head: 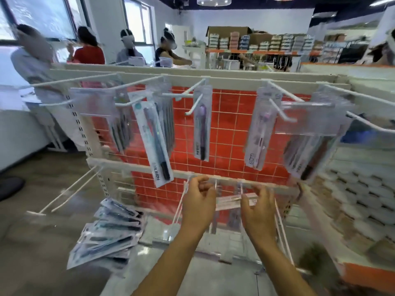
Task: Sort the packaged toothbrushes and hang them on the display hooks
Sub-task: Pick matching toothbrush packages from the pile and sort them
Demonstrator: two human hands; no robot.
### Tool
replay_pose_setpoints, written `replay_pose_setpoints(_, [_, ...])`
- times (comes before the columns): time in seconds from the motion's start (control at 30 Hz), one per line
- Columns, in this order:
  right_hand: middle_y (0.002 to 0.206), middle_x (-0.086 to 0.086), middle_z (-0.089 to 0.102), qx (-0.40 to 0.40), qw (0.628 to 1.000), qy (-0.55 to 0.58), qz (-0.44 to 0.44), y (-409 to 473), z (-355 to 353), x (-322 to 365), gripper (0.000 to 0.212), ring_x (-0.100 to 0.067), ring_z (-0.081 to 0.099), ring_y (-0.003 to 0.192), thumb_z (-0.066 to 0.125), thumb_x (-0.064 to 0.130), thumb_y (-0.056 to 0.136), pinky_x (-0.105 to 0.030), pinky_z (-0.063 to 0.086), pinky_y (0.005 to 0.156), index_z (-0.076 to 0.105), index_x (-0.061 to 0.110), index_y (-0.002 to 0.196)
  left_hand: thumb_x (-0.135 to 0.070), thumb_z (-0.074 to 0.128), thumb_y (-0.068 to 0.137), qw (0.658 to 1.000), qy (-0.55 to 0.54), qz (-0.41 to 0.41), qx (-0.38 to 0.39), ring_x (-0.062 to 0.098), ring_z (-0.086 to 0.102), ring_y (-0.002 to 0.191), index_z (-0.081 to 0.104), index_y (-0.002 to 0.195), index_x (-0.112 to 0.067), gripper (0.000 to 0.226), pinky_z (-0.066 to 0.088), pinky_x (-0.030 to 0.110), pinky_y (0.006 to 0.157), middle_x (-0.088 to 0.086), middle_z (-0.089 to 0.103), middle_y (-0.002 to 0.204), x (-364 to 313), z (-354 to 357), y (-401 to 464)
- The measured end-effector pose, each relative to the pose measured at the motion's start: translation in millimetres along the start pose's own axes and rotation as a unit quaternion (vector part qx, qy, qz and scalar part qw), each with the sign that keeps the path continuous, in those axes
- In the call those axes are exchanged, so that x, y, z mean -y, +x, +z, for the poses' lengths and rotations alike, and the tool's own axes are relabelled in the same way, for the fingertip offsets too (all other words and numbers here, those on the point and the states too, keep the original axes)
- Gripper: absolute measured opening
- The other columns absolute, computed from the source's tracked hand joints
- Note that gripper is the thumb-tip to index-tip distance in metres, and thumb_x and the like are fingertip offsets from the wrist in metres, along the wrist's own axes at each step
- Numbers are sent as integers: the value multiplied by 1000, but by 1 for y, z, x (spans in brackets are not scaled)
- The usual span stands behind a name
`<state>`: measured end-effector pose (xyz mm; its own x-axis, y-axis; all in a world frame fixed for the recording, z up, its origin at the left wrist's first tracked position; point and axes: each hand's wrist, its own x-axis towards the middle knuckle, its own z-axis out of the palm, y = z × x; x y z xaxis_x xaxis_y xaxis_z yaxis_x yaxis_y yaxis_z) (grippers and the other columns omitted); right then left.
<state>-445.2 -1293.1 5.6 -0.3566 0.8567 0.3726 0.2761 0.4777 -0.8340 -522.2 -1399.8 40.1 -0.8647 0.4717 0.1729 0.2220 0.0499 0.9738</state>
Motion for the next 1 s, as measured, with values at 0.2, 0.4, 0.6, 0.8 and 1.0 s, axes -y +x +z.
replay_pose_setpoints(0.2, [108, -1, 52, 99, 995, 11, -15, -53, 62, 47, 16, -15, 50, 97, 56, 13, 92, -28, 42, 86, 56, 16, 108, -20, 55, 96, 999, 28, -7, -26, -7, 59, 75, 54, 106, -26, 12, 47, 8, 64, -15, 60, 88, 20, -79, 9])
replay_pose_setpoints(0.4, [98, 0, 59, 153, 987, 29, -34, -97, 122, 84, 11, -14, 56, 92, 60, 10, 90, -24, 45, 78, 61, 15, 99, -18, 55, 94, 998, 57, -26, -25, 0, 58, 88, 55, 104, -26, 13, 50, 21, 78, -14, 60, 94, 46, -153, 17])
replay_pose_setpoints(0.6, [90, 12, 58, 207, 977, 16, -51, -117, 157, 104, 15, -2, 55, 85, 57, 11, 91, -13, 44, 78, 57, 25, 92, -18, 54, 95, 997, 61, -46, -17, 1, 58, 90, 54, 98, -31, 13, 42, 12, 68, -10, 62, 97, 64, -193, 24])
replay_pose_setpoints(0.8, [95, 8, 63, 248, 966, -1, -76, -104, 187, 106, 10, -7, 59, 89, 57, 22, 93, -20, 48, 82, 63, 19, 100, -24, 54, 96, 995, 67, -71, -36, 1, 59, 91, 55, 99, -32, 9, 54, 25, 77, -11, 63, 100, 72, -204, 43])
replay_pose_setpoints(1.0, [97, 9, 64, 294, 953, 1, -75, -95, 220, 104, 8, -4, 59, 89, 59, 24, 92, -18, 50, 80, 61, 26, 99, -20, 54, 95, 992, 63, -103, -47, 6, 62, 95, 58, 105, -27, 13, 52, 24, 82, -8, 65, 102, 89, -216, 63])
